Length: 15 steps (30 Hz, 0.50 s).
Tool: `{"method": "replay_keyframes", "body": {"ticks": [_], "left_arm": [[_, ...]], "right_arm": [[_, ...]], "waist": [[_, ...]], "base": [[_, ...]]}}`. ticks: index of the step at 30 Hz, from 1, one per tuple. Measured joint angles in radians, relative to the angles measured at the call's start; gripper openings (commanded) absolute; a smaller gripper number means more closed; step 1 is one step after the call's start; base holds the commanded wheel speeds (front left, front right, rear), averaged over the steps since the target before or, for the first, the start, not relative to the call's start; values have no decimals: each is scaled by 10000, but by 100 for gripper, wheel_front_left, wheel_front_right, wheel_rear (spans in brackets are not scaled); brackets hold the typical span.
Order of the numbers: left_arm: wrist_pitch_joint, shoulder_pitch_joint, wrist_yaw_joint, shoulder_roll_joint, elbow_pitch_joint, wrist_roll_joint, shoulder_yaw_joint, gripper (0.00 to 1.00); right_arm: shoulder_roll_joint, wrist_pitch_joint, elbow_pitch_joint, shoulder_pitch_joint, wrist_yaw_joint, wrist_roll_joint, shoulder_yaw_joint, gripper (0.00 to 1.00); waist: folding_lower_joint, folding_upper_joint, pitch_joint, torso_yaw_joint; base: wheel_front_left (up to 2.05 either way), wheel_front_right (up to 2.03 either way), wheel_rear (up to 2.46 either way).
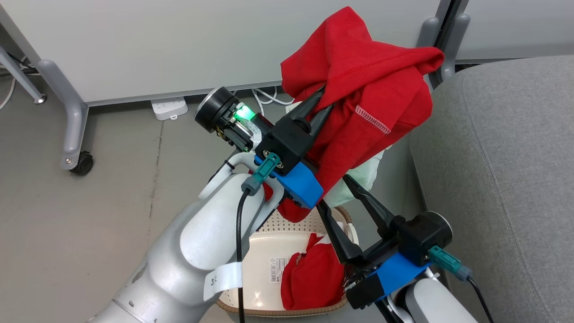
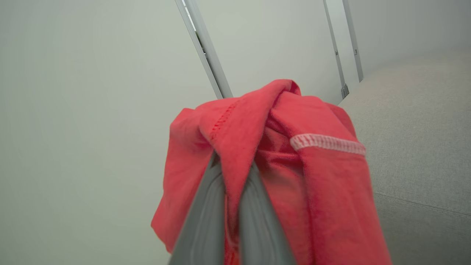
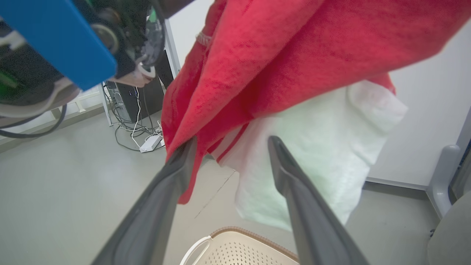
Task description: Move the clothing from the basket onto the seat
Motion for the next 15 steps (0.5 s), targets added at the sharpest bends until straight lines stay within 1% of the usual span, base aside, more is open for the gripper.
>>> {"method": "replay_keyframes", "body": {"ticks": [15], "left_arm": [[0, -47, -56, 6, 115, 169, 174, 0]], "right_arm": [[-138, 0, -370, 329, 0, 44, 345, 100]], "waist": [[0, 0, -15, -102]], "base": [[0, 0, 0]]}}
